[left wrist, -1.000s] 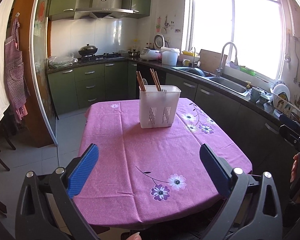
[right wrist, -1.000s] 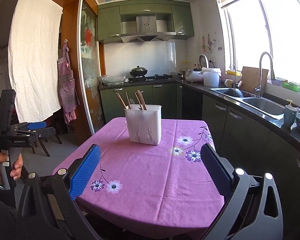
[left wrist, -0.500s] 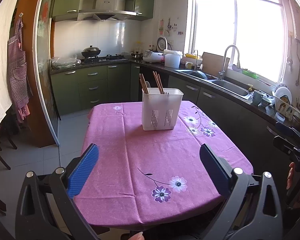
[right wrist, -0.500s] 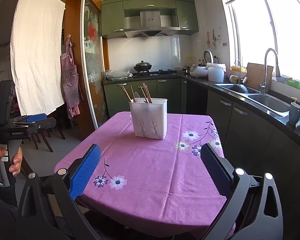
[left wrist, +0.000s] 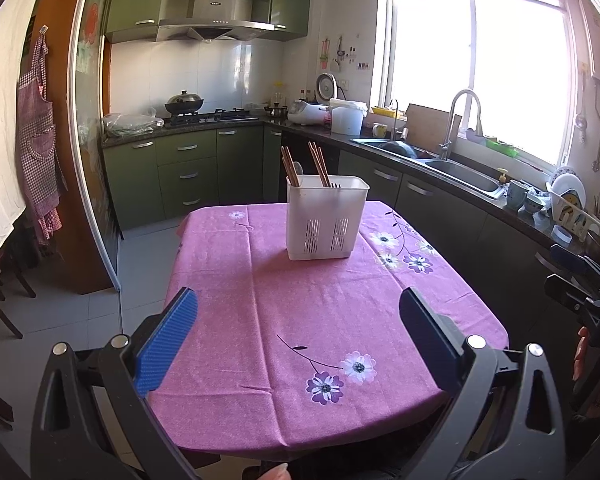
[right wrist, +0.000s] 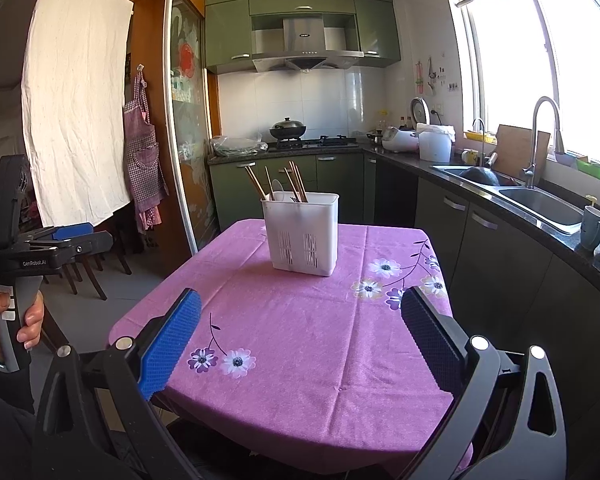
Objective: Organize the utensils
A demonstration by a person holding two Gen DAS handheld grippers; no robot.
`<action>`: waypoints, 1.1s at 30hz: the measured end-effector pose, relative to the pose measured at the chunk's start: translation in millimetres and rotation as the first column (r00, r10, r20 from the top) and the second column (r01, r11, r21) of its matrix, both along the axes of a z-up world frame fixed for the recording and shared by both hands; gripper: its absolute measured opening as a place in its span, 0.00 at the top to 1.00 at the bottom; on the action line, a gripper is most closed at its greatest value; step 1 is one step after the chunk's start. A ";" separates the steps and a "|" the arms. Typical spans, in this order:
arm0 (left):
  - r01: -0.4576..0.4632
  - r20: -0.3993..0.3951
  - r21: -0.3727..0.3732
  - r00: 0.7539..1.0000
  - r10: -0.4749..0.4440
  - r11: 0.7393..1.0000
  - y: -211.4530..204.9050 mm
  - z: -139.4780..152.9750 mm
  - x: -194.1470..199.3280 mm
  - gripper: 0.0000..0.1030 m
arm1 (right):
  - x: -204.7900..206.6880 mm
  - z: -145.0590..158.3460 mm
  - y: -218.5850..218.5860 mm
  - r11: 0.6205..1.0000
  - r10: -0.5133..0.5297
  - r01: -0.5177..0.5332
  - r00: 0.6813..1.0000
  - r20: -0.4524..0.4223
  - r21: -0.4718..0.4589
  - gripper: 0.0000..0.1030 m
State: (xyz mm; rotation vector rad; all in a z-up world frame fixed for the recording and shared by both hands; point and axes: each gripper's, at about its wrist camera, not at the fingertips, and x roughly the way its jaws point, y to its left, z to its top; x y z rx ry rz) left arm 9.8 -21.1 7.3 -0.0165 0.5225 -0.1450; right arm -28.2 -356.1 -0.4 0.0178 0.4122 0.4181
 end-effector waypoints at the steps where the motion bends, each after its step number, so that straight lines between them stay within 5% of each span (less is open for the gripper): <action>1: 0.000 0.000 0.000 1.000 0.000 1.000 0.0 -0.1 0.1 0.07 | 0.8 0.2 0.6 1.000 0.001 -0.001 1.000 0.000 0.000 0.04; 33: 0.002 -0.013 -0.008 1.000 -0.002 1.000 1.8 1.4 0.7 0.07 | 7.5 -6.5 7.9 1.000 0.019 -0.019 1.000 -0.012 0.006 0.04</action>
